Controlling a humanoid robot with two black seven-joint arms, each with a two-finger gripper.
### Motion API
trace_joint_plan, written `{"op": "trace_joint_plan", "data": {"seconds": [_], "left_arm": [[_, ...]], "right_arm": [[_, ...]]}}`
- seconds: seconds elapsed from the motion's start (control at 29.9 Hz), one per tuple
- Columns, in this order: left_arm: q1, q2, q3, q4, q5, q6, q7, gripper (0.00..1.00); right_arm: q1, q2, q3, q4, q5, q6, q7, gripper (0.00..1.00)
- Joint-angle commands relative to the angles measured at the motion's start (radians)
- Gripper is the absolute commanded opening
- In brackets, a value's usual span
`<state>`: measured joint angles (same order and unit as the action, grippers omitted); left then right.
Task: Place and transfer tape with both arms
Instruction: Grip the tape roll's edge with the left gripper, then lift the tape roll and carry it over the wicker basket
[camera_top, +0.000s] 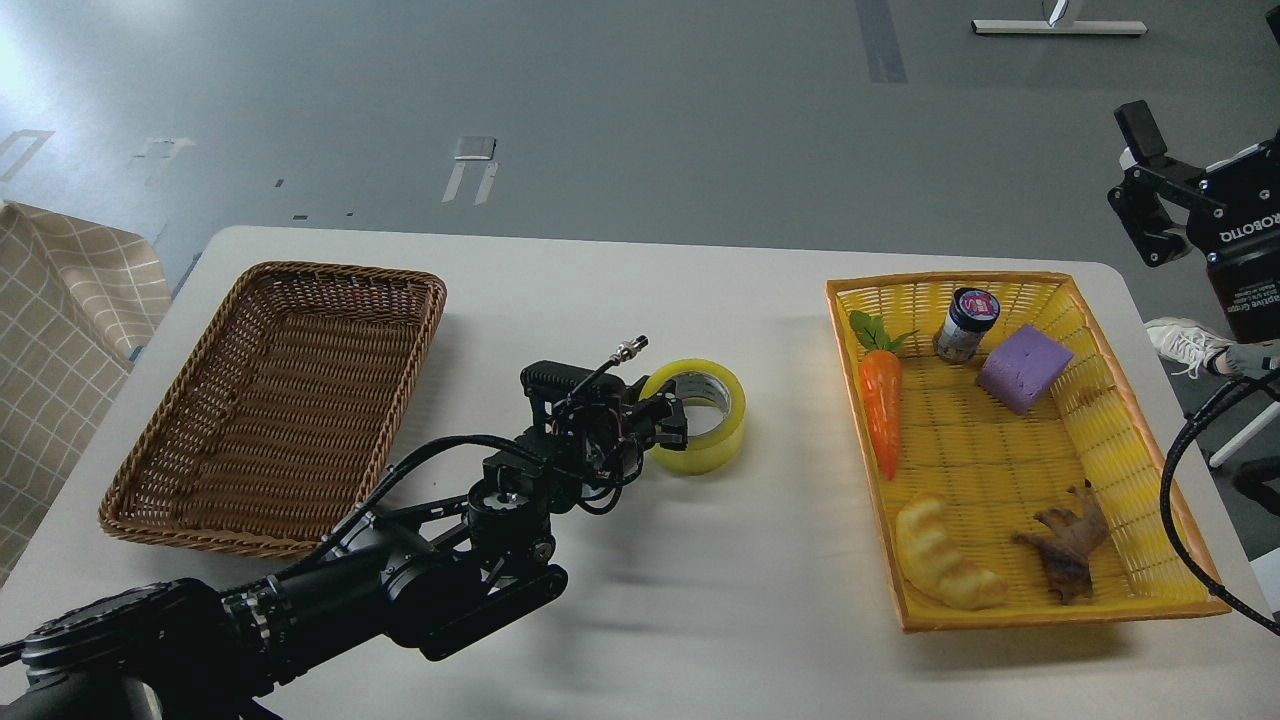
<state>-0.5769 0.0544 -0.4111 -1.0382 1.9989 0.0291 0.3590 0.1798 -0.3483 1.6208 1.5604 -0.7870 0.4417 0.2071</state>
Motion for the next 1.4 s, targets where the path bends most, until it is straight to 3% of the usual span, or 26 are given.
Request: {"op": "trace_joint_plan", "data": {"seconds": [0.0,0.33,0.6,0.77,0.87,1.14,1.37], "left_arm": [[-0.004,0.004,-0.002,-0.003,0.000,0.000,0.000,0.20],[-0.041,0.105,-0.003,-0.072,0.000,0.000,0.000,0.19],[-0.089,0.369,-0.015,-0.259,-0.080,-0.021,-0.002,0.19],[-0.107,0.487,-0.017,-0.313,-0.134,-0.021,-0.006,0.19],[-0.107,0.568,-0.020,-0.316,-0.138,-0.023,-0.060,0.19],[-0.107,0.702,-0.043,-0.321,-0.224,-0.020,-0.094,0.19],[-0.104,0.818,-0.058,-0.327,-0.267,-0.020,-0.158,0.19]], "right_arm": [[-0.003,0.002,-0.001,0.000,0.000,-0.001,0.000,1.00],[-0.002,0.005,-0.001,0.000,0.000,-0.001,0.000,1.00],[-0.003,0.003,-0.001,-0.006,0.000,-0.001,0.000,1.00],[-0.002,0.003,-0.007,-0.008,-0.001,-0.001,0.000,1.00],[0.006,0.005,-0.009,-0.005,-0.006,-0.001,0.000,1.00],[0.009,0.014,-0.022,-0.006,-0.009,-0.001,0.000,1.00],[0.009,0.020,-0.027,-0.006,-0.011,-0.001,-0.002,1.00]]}}
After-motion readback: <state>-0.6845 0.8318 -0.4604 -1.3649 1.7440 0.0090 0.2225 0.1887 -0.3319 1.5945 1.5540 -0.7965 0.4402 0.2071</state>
